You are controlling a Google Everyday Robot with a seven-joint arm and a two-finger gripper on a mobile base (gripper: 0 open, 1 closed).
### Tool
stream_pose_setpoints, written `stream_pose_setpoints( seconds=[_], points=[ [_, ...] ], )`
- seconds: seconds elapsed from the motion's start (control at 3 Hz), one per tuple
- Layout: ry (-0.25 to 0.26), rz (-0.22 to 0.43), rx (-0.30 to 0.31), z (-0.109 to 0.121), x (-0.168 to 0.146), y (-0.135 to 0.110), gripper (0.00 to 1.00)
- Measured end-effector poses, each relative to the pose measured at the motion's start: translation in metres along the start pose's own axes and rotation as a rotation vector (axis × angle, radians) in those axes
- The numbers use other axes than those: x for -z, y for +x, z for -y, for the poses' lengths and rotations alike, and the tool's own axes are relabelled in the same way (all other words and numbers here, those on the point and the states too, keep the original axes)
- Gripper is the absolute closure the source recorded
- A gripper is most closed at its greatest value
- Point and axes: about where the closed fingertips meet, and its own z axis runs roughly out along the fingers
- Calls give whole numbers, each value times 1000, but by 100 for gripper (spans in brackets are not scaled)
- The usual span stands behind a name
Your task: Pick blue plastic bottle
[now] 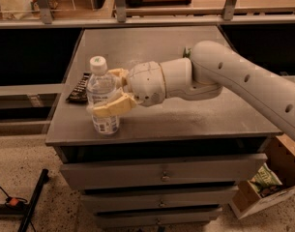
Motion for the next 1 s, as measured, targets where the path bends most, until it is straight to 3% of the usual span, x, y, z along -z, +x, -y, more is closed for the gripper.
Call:
stream_pose_setpoints(
  seconds=[0.33, 1.0],
  points=[
    [17, -50, 26, 9, 16, -11, 100],
    [84, -175, 39, 46, 57, -25, 100]
  ],
)
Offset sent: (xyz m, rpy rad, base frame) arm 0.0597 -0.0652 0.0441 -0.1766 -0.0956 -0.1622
